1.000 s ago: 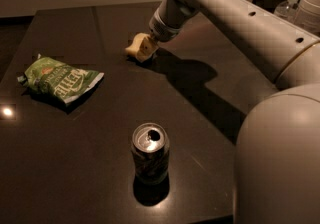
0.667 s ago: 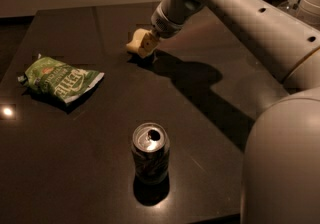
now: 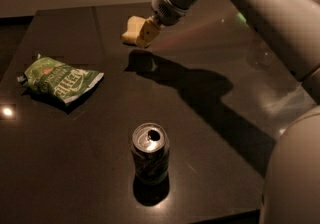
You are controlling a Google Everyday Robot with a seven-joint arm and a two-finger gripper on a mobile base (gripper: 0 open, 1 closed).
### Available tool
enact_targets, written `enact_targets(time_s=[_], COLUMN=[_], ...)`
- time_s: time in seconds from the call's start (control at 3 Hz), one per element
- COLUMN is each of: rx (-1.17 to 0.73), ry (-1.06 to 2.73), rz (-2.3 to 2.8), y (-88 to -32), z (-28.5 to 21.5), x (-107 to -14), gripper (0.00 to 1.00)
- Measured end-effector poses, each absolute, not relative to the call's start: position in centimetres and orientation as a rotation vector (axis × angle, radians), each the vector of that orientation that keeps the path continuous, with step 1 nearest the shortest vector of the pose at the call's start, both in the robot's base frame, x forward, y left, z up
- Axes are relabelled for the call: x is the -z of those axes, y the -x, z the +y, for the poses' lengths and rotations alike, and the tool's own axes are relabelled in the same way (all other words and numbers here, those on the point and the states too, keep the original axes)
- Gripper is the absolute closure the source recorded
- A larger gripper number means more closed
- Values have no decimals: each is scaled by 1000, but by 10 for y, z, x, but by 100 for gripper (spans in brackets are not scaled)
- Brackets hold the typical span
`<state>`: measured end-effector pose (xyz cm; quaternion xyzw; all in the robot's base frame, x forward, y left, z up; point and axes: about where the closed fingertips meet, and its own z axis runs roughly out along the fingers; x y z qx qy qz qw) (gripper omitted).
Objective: Pick sponge
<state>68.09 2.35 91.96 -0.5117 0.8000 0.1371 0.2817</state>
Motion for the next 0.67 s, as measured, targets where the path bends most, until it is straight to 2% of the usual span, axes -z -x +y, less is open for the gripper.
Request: enact_targets(time_s=[0.67], rx=[-370], ry=[1421], rz=[2098], y=[-668], z=[26], x=[-936], gripper=[100])
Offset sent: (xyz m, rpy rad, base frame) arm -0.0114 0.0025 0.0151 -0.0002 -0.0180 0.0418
